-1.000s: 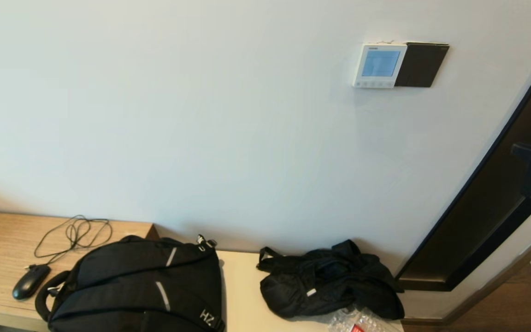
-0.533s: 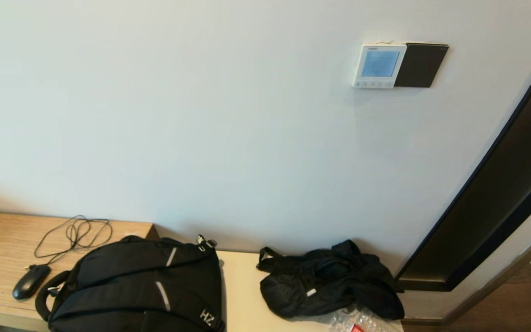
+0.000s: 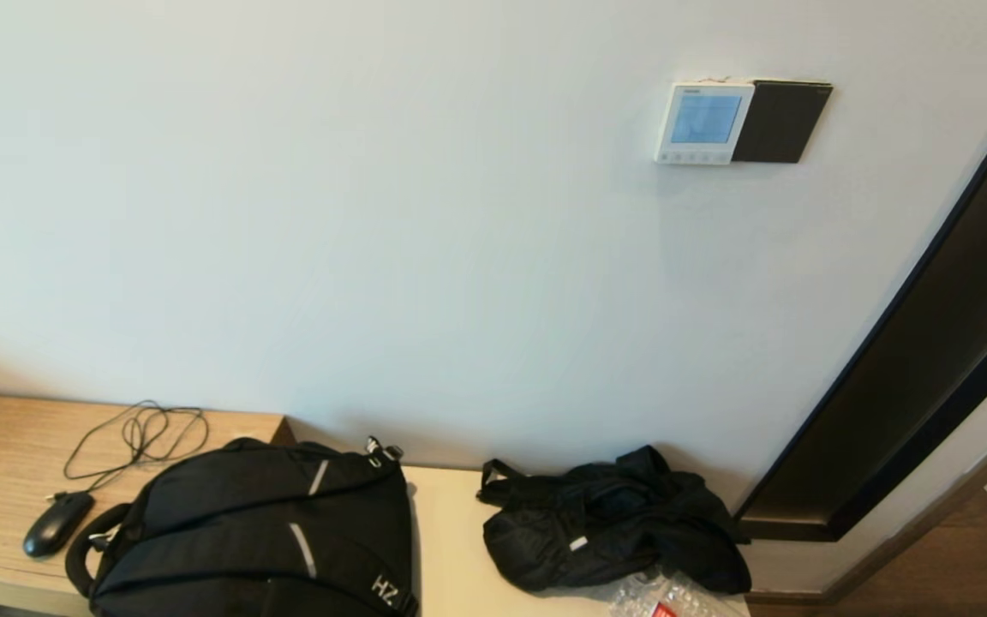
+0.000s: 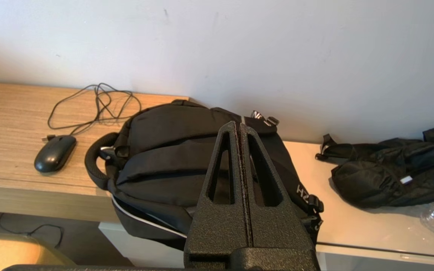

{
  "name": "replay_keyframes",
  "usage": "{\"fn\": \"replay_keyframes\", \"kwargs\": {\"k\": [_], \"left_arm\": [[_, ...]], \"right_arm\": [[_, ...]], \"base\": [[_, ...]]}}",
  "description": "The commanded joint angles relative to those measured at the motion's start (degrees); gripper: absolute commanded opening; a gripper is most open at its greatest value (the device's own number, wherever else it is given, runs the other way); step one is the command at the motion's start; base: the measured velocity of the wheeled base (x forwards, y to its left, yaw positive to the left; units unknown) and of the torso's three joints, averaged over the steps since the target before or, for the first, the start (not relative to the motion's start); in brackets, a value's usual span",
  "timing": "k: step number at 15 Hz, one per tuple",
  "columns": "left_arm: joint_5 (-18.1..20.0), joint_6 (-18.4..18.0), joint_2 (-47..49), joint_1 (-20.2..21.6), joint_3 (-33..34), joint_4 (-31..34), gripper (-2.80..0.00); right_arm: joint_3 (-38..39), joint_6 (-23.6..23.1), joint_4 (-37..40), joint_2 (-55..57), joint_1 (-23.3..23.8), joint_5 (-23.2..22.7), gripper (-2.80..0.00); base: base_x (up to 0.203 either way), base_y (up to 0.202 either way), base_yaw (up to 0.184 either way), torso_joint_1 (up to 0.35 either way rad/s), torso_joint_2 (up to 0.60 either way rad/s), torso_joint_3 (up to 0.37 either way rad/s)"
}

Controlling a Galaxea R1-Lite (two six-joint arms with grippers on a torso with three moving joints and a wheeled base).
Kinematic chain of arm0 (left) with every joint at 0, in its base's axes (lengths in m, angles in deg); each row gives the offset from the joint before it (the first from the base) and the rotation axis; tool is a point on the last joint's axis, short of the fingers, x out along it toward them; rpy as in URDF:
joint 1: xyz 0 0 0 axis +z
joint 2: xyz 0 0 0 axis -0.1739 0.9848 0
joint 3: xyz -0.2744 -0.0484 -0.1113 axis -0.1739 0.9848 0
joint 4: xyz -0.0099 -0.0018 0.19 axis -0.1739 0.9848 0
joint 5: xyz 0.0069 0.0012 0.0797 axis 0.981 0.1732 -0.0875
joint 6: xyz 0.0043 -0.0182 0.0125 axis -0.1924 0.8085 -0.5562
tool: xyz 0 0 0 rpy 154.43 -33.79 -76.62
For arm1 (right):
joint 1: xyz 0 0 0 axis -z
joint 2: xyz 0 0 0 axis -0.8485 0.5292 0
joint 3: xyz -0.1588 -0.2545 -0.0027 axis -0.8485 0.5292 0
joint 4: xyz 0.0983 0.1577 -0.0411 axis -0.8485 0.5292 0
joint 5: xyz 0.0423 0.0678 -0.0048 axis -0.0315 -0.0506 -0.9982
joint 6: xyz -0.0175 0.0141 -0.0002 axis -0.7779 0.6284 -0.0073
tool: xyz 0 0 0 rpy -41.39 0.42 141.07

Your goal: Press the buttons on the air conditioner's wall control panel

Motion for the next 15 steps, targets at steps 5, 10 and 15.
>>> {"fn": "replay_keyframes", "kwargs": {"k": [5, 10, 15], "left_arm": [[0.0, 0.0, 0.0, 0.0, 0.0, 0.0, -2.8], [0.0, 0.0, 0.0, 0.0, 0.0, 0.0, -2.8], [0.0, 0.1, 0.0, 0.0, 0.0, 0.0, -2.8]], "right_arm": [[3.9, -0.3, 2.4, -14.6, 1.1, -2.0, -2.8], [3.9, -0.2, 2.3, -16.3, 1.0, -2.3, -2.8], [3.9, 4.0, 2.1, -16.3, 1.0, -2.1, -2.8]], "base": [[0.0, 0.0, 0.0, 0.0, 0.0, 0.0], [0.0, 0.0, 0.0, 0.0, 0.0, 0.0], [0.0, 0.0, 0.0, 0.0, 0.0, 0.0]]}}
